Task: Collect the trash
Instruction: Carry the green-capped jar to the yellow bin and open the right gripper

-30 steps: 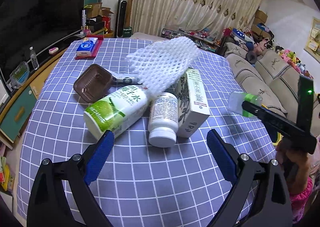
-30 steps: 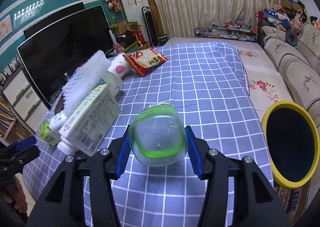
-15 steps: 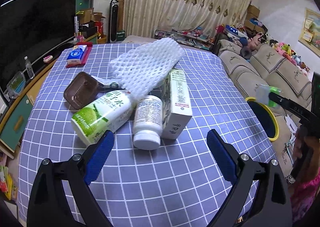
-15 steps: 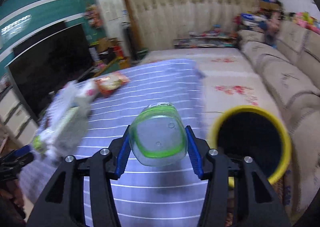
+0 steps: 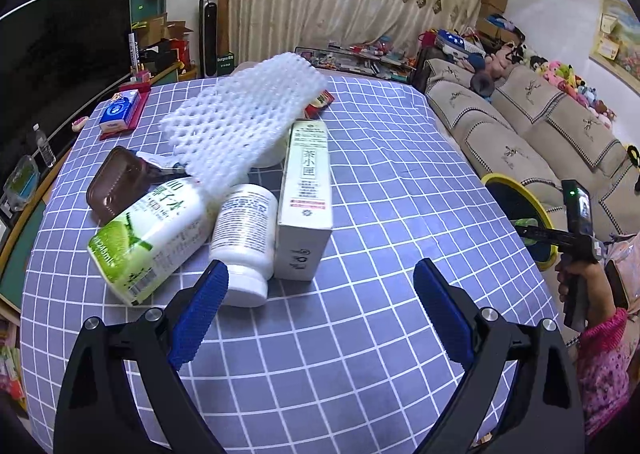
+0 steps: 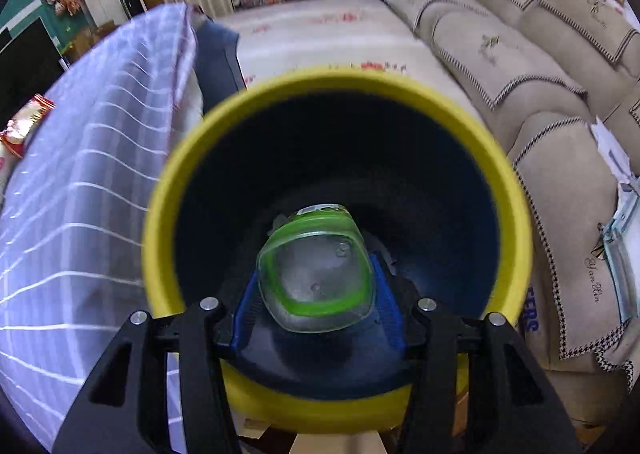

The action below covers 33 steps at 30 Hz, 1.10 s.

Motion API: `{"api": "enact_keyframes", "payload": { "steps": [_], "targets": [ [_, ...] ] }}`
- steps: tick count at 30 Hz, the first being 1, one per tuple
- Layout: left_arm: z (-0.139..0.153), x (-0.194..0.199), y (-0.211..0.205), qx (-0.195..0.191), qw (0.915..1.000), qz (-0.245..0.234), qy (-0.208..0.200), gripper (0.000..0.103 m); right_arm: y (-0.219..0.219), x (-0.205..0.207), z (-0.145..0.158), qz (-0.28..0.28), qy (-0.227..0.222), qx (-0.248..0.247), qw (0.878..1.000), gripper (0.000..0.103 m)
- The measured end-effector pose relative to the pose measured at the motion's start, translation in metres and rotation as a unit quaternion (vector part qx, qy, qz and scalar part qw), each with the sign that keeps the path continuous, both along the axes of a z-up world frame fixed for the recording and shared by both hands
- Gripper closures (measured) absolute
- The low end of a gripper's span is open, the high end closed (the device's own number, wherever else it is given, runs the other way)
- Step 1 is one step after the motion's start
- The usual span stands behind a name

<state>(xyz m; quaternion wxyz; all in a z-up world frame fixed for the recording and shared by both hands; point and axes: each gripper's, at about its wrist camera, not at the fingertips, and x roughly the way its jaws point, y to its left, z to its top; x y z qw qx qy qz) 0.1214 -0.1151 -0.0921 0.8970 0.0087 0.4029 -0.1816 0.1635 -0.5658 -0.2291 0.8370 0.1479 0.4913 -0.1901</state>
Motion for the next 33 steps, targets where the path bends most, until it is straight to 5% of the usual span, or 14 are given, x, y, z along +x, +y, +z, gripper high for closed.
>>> {"api": "enact_keyframes", "payload": {
  "steps": [13,33],
  "targets": [
    [-0.013,0.012,-0.012,0.014,0.9998,-0.007,0.013,0.011,0.000,0.013,-0.032,0.007,0.043,0.009,0.999,0.052],
    [-0.010,0.032,-0.015,0.003,0.9997,-0.017,-0.016,0.013,0.019,-0.019,0.022,0.017,-0.038,0.009,0.999,0.047]
  ]
}}
